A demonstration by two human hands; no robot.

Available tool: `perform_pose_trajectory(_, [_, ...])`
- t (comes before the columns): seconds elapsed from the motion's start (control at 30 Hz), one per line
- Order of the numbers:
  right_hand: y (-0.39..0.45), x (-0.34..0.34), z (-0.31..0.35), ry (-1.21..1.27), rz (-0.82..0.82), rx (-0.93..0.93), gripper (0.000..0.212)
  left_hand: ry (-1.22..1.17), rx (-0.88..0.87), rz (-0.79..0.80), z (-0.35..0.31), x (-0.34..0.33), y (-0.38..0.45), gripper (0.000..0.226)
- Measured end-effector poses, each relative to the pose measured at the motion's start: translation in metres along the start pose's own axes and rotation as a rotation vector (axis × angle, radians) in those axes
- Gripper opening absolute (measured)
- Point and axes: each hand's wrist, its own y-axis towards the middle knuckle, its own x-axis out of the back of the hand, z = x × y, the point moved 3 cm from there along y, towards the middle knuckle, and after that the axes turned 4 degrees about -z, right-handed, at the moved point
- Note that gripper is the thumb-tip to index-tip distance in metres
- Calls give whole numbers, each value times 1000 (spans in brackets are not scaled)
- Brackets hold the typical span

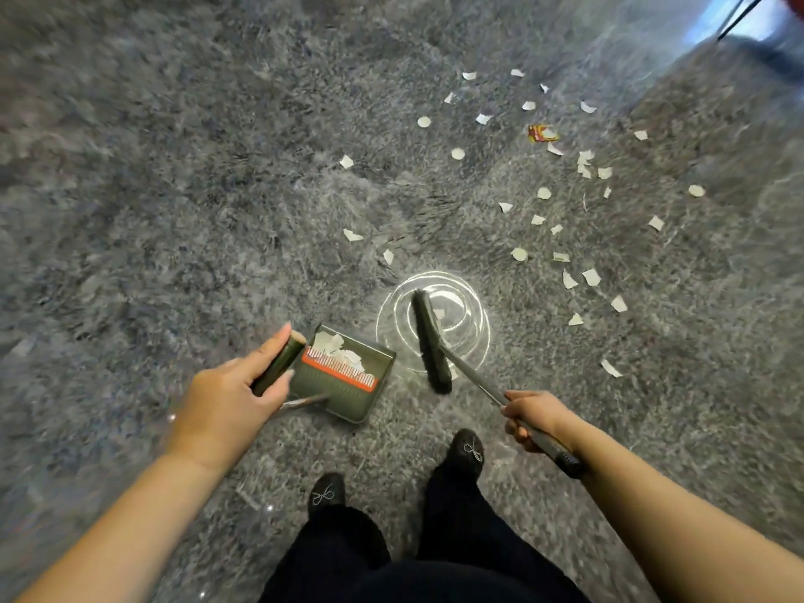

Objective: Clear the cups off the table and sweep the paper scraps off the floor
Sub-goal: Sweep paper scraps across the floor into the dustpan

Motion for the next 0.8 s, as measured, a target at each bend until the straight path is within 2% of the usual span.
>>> perform_pose_trajectory(0.2, [27, 37, 51, -66, 23, 71, 37, 2, 32, -50, -41, -24, 8, 73])
perform_pose_trajectory(0.33, [41, 49, 77, -58, 26, 110, 41, -28, 35, -112, -61, -32, 18, 76])
perform_pose_trajectory(0.4, [43, 55, 89, -15, 41, 118, 44, -44, 35, -131, -67, -32, 22, 86])
perform_pose_trajectory(0.5, [43, 68, 108, 78, 96, 93, 39, -42, 2, -148, -72, -34, 32, 85])
perform_pose_trajectory(0.67, [34, 72, 115, 123, 219, 27, 30, -48, 60, -101, -66, -36, 48, 97])
perform_pose_trajectory(0.8, [22, 53, 125, 40, 241, 52, 41, -45, 98, -67, -60, -35, 68, 93])
